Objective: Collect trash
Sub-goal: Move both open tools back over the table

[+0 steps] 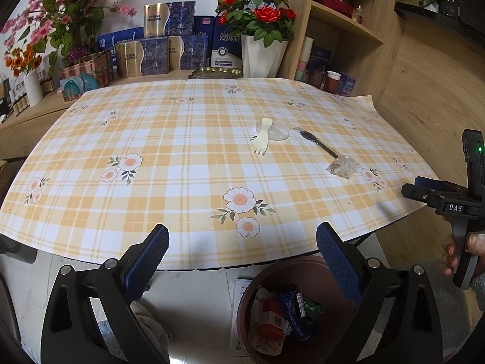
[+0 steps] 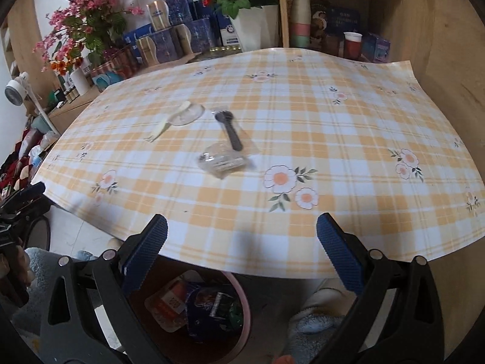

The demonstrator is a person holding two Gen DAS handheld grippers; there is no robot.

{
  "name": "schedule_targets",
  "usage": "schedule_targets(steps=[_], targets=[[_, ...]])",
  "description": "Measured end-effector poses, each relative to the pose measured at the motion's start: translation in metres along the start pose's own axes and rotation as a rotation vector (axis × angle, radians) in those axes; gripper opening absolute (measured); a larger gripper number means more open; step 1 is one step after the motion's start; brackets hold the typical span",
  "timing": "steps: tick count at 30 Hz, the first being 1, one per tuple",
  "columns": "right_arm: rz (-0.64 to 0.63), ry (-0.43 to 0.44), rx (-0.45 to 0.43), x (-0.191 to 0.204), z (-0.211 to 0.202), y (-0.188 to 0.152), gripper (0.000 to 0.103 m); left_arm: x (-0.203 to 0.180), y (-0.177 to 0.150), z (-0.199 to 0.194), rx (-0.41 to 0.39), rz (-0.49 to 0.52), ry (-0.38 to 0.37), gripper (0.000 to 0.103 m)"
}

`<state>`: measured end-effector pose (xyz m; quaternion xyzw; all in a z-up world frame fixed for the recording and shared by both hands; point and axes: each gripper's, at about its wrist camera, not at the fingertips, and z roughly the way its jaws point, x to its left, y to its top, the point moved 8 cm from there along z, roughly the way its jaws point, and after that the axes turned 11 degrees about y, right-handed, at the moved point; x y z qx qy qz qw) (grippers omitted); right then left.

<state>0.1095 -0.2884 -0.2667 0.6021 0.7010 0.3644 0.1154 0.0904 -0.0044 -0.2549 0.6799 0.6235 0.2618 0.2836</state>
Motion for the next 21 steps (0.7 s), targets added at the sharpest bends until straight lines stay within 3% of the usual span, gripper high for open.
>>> schedule_targets(steps=[5, 13, 21], targets=[[-0.012, -0.048, 0.024, -0.019, 0.008, 0.003, 0.097, 0.000, 0.000, 0.002, 0.003, -0.008, -0.002, 0.095], [0.011, -0.018, 0.028, -0.035, 0.030, 0.025, 0.094, 0.005, -0.006, 0.007, 0.021, -0.013, 0.014, 0.095], [-0.056, 0.046, 0.093, -0.003, 0.077, 0.041, 0.089, 0.007, -0.011, 0.012, 0.038, -0.021, 0.019, 0.095]])
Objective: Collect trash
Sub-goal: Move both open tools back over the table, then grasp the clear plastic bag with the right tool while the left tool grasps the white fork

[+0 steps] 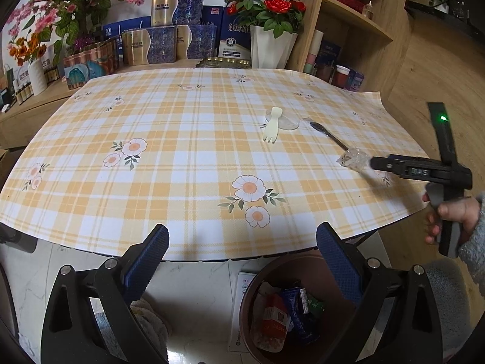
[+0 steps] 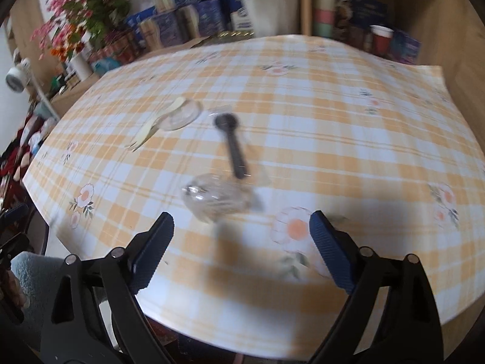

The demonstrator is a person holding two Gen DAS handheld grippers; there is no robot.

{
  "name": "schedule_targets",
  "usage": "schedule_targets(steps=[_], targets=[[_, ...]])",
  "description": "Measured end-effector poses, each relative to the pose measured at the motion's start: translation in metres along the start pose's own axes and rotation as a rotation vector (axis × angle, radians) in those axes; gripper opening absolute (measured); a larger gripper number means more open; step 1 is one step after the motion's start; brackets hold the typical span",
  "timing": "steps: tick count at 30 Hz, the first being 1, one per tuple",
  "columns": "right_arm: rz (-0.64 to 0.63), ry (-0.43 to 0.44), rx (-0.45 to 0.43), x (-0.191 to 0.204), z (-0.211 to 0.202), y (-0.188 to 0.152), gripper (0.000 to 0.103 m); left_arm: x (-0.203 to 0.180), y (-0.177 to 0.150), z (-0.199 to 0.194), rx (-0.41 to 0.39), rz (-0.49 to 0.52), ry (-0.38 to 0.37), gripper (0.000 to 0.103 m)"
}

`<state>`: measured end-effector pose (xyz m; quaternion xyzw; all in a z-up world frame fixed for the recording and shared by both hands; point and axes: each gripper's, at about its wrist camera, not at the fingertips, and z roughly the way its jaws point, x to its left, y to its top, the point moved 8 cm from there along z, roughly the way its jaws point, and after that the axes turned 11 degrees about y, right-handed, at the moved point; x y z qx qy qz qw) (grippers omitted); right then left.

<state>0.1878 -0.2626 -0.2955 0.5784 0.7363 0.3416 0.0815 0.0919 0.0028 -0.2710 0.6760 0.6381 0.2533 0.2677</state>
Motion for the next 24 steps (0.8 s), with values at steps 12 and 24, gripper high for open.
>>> schedule_targets(steps=[12, 24], targets=[[-0.058, -0.025, 0.076, 0.022, 0.044, 0.011, 0.053, 0.003, -0.001, 0.003, 0.010, -0.003, -0.007, 0.095], [0.029, 0.074, -0.048, 0.023, 0.001, 0.004, 0.045, -0.030, 0.064, 0.034, -0.053, 0.093, -0.096, 0.080]])
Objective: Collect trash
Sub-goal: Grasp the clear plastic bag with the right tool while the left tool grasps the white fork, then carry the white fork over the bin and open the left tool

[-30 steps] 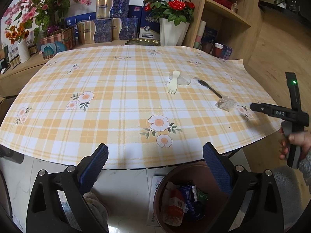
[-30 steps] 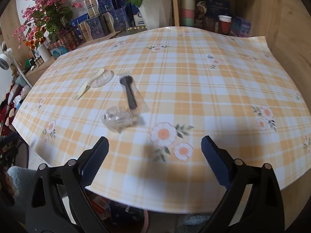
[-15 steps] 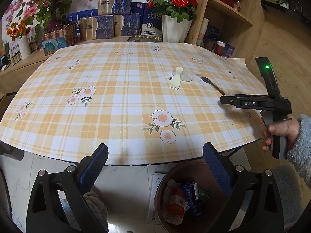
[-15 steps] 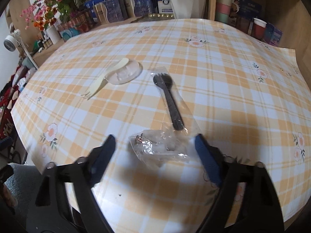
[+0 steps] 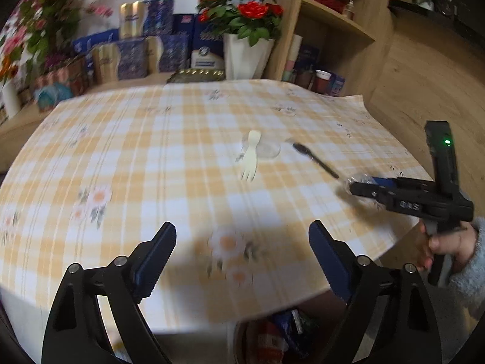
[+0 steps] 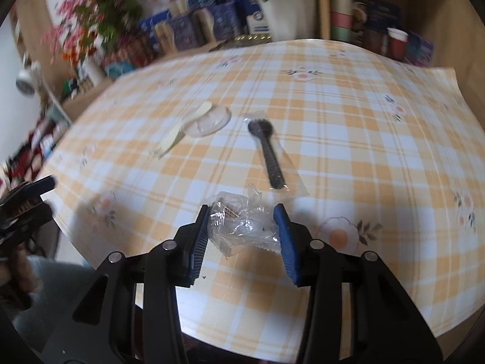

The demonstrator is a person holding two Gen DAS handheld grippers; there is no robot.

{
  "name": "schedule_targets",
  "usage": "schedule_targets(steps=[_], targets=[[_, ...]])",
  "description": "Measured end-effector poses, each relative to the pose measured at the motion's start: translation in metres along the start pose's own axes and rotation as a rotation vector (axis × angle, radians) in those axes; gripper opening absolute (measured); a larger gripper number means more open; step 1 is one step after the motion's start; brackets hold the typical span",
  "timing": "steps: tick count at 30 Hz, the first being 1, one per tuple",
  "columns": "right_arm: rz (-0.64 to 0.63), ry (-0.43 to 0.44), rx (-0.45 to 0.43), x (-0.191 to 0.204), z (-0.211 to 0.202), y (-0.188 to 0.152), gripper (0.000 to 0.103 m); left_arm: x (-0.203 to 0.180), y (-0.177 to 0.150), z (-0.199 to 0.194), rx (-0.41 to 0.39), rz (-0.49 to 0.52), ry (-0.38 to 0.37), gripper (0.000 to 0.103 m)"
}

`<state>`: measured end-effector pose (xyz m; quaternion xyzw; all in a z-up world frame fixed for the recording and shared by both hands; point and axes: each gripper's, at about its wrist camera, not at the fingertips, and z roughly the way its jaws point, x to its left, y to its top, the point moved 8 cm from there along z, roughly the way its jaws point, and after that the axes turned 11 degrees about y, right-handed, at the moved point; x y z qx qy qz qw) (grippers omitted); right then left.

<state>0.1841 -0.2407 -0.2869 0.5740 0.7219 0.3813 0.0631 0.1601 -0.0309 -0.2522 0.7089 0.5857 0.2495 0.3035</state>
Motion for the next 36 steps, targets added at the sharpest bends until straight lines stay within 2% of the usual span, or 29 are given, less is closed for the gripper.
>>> schedule_targets(steps=[6, 8, 12, 14, 16, 18, 21, 23, 24, 25, 29, 36], targets=[[0.076, 0.025, -0.066, -0.009, -0.021, -0.002, 0.045, -0.011, 0.048, 0.060, 0.033, 0.001, -0.044, 0.050], [0.095, 0.031, -0.076, -0.011, -0.025, -0.005, 0.045, -0.017, 0.057, 0.080, 0.060, 0.006, -0.051, 0.045], [0.119, 0.035, -0.086, -0.017, -0.030, -0.010, 0.045, -0.029, 0.064, 0.115, 0.112, 0.036, -0.052, 0.044], [0.130, 0.037, -0.091, -0.020, -0.033, -0.013, 0.045, -0.033, 0.066, 0.126, 0.127, 0.046, -0.047, 0.040], [0.141, 0.039, -0.093, -0.024, -0.034, -0.015, 0.045, -0.034, 0.068, 0.139, 0.155, 0.023, -0.054, 0.038], [0.148, 0.041, -0.095, -0.026, -0.035, -0.017, 0.045, -0.033, 0.068, 0.148, 0.172, 0.010, -0.046, 0.030], [0.148, 0.042, -0.092, -0.027, -0.034, -0.019, 0.045, -0.033, 0.067, 0.159, 0.198, -0.003, -0.041, 0.030], [0.148, 0.043, -0.090, -0.028, -0.034, -0.020, 0.045, -0.035, 0.068, 0.161, 0.194, 0.005, -0.036, 0.028], [0.150, 0.043, -0.089, -0.027, -0.034, -0.021, 0.045, -0.036, 0.069, 0.162, 0.196, 0.017, -0.029, 0.019], [0.152, 0.044, -0.087, -0.027, -0.033, -0.022, 0.045, -0.036, 0.069, 0.163, 0.200, 0.024, -0.030, 0.017], [0.159, 0.048, -0.085, -0.026, -0.034, -0.025, 0.045, -0.035, 0.069, 0.155, 0.182, 0.037, -0.031, 0.015], [0.151, 0.057, -0.095, -0.017, -0.040, -0.025, 0.045, -0.034, 0.067, 0.114, 0.139, 0.050, -0.071, 0.015]])
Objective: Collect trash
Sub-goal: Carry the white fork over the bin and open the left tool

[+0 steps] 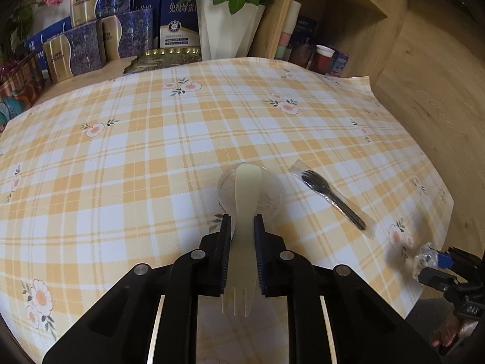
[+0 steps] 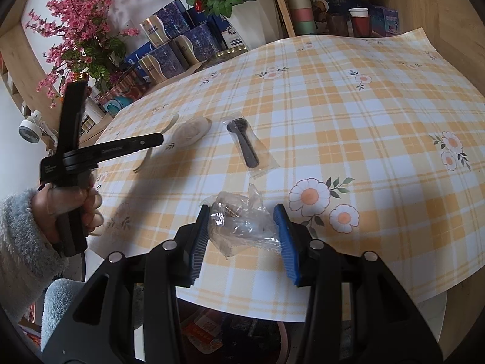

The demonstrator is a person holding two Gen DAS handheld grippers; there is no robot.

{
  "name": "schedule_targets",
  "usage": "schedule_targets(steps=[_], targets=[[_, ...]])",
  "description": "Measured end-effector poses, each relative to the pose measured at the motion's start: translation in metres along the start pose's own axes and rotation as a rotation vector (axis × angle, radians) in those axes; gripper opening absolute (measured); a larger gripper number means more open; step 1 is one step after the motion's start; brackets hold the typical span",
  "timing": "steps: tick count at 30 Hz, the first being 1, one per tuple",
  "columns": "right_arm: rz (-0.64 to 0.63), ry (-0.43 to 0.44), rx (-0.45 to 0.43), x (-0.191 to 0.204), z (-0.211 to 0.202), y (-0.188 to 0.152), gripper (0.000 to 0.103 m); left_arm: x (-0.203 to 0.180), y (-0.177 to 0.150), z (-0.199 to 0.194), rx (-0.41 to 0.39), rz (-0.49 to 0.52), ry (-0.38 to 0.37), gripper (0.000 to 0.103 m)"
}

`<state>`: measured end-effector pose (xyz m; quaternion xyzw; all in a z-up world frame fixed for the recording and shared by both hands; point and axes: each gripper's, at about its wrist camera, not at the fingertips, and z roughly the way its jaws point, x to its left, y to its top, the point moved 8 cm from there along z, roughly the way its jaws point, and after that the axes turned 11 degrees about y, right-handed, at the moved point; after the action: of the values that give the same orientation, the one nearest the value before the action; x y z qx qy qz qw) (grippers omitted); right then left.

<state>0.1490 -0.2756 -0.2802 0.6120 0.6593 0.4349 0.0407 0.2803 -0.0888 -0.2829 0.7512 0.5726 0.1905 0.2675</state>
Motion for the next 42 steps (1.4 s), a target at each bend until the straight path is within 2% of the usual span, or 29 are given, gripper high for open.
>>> schedule_targets(steps=[6, 11, 15, 22, 26, 31, 37, 42], targets=[[-0.017, 0.014, -0.017, 0.017, -0.012, 0.001, 0.045, -0.007, -0.014, -0.049, -0.045, 0.035, -0.023, 0.015], [-0.053, 0.024, -0.027, 0.037, -0.028, -0.004, 0.045, -0.018, -0.040, -0.092, -0.075, 0.047, -0.057, 0.015], [-0.073, 0.027, -0.034, 0.050, -0.042, -0.014, 0.044, -0.036, -0.076, -0.126, -0.092, 0.079, -0.098, 0.015], [-0.088, 0.016, -0.025, 0.057, -0.061, -0.038, 0.045, -0.074, -0.154, -0.158, -0.025, 0.151, -0.225, 0.015], [-0.071, 0.009, -0.022, 0.050, -0.069, -0.048, 0.045, -0.092, -0.202, -0.143, 0.071, 0.216, -0.226, 0.015], [-0.049, 0.001, -0.023, 0.041, -0.074, -0.055, 0.045, -0.101, -0.243, -0.106, 0.180, 0.256, -0.203, 0.015], [-0.033, -0.003, -0.009, 0.035, -0.073, -0.064, 0.045, -0.116, -0.266, -0.057, 0.284, 0.282, -0.200, 0.015], [-0.034, -0.008, 0.008, 0.033, -0.070, -0.069, 0.045, -0.126, -0.270, -0.032, 0.301, 0.292, -0.206, 0.015]])
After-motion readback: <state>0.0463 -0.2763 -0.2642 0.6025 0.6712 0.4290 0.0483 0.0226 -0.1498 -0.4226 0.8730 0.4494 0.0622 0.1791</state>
